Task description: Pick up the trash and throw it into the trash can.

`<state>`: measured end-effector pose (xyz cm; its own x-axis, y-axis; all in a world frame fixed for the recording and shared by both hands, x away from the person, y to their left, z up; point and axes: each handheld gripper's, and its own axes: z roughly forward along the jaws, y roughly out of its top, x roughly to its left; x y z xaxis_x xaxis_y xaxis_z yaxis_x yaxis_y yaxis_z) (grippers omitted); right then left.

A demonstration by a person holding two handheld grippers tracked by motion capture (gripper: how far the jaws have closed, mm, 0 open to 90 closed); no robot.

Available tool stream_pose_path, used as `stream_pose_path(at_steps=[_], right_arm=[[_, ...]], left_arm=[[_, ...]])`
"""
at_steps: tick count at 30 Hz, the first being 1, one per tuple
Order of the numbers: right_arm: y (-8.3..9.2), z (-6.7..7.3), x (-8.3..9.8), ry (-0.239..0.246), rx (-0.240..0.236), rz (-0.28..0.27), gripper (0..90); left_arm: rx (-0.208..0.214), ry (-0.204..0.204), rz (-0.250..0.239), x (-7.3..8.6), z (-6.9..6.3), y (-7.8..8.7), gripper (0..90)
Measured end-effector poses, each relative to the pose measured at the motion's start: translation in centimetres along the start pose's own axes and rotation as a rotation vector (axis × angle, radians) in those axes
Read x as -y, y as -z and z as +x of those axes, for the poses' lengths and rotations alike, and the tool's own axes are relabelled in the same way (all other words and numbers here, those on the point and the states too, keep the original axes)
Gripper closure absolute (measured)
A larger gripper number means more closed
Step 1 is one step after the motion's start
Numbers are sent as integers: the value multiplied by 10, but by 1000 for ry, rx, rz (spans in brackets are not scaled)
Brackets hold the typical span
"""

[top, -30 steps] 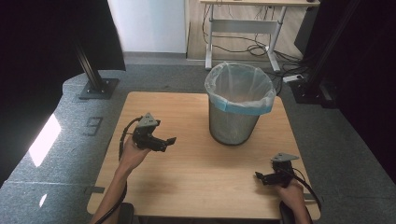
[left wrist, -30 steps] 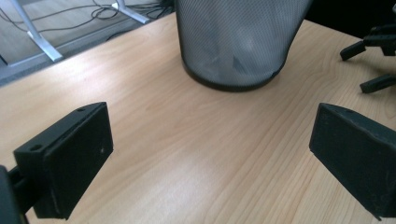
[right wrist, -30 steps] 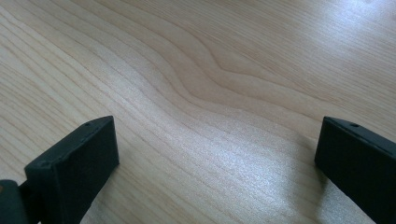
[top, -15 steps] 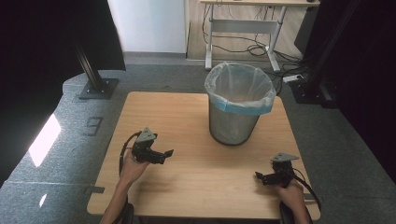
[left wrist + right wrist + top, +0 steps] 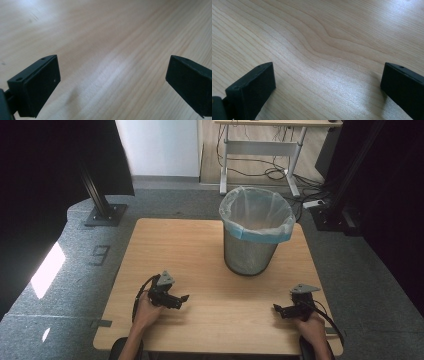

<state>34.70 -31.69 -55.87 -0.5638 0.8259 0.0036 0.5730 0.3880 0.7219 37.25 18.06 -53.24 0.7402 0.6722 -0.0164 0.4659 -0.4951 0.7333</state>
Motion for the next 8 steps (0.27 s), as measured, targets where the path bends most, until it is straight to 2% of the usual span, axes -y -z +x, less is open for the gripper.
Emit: stream_pose_path(at_steps=[1,2,3,4,8], right_arm=[[0,0,0,0,0,0,0],[0,0,0,0,0,0,0],[0,0,0,0,-1,0,0],[0,0,0,0,-1,0,0],[0,0,0,0,0,0,0]], left_arm=[[5,-8,38,3,0,-5,0],[5,-8,38,3,0,-5,0],[-3,-22,72,7,0,-8,0],[-7,-25,86,8,0,-10,0],[0,-24,101,11,1,-12,0]])
